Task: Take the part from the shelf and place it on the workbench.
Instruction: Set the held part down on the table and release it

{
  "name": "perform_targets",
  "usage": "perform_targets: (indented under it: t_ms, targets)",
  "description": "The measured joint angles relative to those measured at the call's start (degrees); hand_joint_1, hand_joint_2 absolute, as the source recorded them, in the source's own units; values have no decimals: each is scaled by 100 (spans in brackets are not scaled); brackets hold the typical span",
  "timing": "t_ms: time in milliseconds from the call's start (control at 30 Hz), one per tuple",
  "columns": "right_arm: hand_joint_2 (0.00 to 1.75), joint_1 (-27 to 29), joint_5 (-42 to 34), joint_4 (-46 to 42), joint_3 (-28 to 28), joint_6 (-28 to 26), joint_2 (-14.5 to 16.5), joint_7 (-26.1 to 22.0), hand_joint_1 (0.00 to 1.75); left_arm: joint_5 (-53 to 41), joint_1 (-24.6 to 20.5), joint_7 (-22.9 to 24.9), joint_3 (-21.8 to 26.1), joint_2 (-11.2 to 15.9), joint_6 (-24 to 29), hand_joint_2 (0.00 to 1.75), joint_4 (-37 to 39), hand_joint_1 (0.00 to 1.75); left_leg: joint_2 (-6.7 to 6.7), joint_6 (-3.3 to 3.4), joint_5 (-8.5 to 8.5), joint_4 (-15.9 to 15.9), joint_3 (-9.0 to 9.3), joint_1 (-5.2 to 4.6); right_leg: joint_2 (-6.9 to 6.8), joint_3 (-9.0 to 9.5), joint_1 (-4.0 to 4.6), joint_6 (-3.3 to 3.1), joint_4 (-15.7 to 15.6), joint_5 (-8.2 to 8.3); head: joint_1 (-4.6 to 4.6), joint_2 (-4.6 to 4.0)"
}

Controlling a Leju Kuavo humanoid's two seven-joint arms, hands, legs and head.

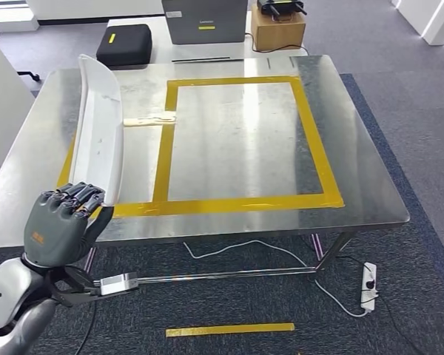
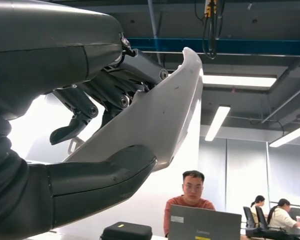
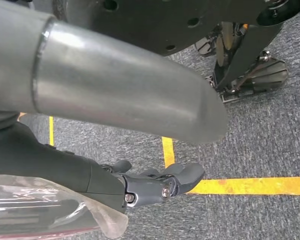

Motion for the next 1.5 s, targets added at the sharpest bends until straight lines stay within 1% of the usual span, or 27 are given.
perform_targets:
  t_ms: [167, 300, 400, 533, 667, 867, 1167, 1500]
  targets:
    - [0, -3, 10, 48, 53, -7, -2, 17, 0, -28, -89, 32, -55, -1, -9, 175, 182, 175, 0, 0, 0, 1, 0, 0, 1, -1, 0, 1, 0, 0, -1, 0]
    - [0, -7, 62, 64, 75, 21, -2, 58, 0, -182, -244, 187, -93, -4, -264, 175, 390, 175, 0, 2, -1, 1, 0, 0, -2, -1, 0, 2, 0, 0, 0, 0]
    - [0, -21, 126, 104, 101, 45, -13, 73, 0, -443, -500, 369, -152, -17, -501, 175, 835, 175, 0, 2, -1, 1, 0, 0, -1, -2, 0, 2, 0, 0, 0, 0]
    - [0, -54, 211, 254, 155, 49, -72, 28, 0, -791, -907, 658, -267, -60, -731, 175, 1631, 175, 0, 2, 2, 2, 1, 0, 0, -1, 1, 4, 0, 3, 0, 0]
    - [0, -83, 283, 429, 220, 5, -155, 4, 0, -920, -1314, 887, -361, -128, -876, 175, 2410, 175, 0, 2, 3, 3, 1, 0, 1, 1, 1, 4, 0, 4, 0, 0]
    - [0, -107, 309, 640, 260, -80, -255, 3, 0, -1036, -1711, 1024, -386, -155, -999, 175, 3101, 175, 0, 3, 1, 5, -1, 0, 3, 1, 0, 4, 0, 3, 1, 0]
    - [0, -149, 369, 838, 347, -83, -364, -74, 0, -1250, -1879, 1101, -462, -179, -1081, 175, 3660, 175, 1, 3, -1, 5, -2, 0, 3, -1, 0, 4, 0, 3, 1, 0]
    - [0, -158, 374, 911, 357, -67, -403, -81, 0, -1293, -1880, 1106, -555, -207, -1080, 175, 3838, 175, 0, 3, -1, 5, -2, 0, 3, -1, 0, 4, 0, 2, 0, 0]
